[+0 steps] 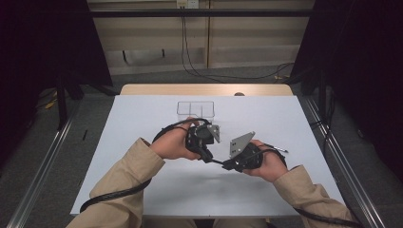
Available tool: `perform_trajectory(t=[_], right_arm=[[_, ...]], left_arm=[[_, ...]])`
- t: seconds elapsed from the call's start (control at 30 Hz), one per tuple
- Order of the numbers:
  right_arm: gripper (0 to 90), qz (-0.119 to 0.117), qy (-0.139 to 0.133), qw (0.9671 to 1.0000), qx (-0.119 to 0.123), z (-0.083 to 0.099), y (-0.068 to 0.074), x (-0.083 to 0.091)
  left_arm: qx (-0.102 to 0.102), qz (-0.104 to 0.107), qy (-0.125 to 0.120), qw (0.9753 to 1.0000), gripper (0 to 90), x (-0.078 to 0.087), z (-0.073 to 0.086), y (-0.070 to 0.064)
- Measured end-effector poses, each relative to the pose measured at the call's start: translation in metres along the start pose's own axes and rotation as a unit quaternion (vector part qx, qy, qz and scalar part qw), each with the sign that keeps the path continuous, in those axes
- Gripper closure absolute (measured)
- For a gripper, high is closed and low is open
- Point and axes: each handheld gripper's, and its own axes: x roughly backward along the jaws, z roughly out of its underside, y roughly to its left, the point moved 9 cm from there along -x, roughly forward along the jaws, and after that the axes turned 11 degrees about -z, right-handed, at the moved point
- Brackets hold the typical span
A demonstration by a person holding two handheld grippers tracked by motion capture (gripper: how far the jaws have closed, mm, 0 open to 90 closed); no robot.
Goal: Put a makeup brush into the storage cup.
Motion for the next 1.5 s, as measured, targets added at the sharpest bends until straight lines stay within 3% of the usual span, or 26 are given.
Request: perform_trajectory(t=[0.23,0.4,0.6,0.8,0.97,1.27,1.4,1.5], right_arm=[[85.1,0.004,0.001,1.0,0.0,0.0,0.0,0.002],[85.1,0.005,-0.006,1.0,-0.003,0.002,-0.002,0.002],[85.1,0.007,-0.012,0.9999,-0.003,0.001,-0.002,0.002],[85.0,0.008,-0.018,0.9998,-0.007,0.002,-0.003,0.003],[85.1,0.008,-0.021,0.9997,-0.009,0.001,-0.002,0.003],[85.0,0.011,-0.031,0.9994,-0.008,0.0,-0.004,0.004],[85.0,0.012,-0.034,0.9993,-0.011,0.0,-0.004,0.005],[85.1,0.013,-0.038,0.9991,-0.01,0.0,-0.004,0.005]], left_arm=[[0.015,0.009,-0.025,0.9995,62.5,0.003,-0.004,0.0],[0.019,0.004,-0.042,0.9989,48.9,0.005,-0.005,0.001],[0.031,-0.005,-0.079,0.9963,30.6,0.007,-0.006,0.006],[0.06,-0.016,-0.127,0.99,19.5,0.013,-0.007,0.014],[0.065,-0.019,-0.16,0.9848,14.7,0.016,-0.005,0.017],[0.094,-0.022,-0.215,0.972,11.2,0.024,-0.002,0.021],[0.101,-0.025,-0.23,0.9677,9.4,0.026,0.0,0.023],[0.107,-0.026,-0.25,0.9619,8.3,0.028,0.001,0.024]])
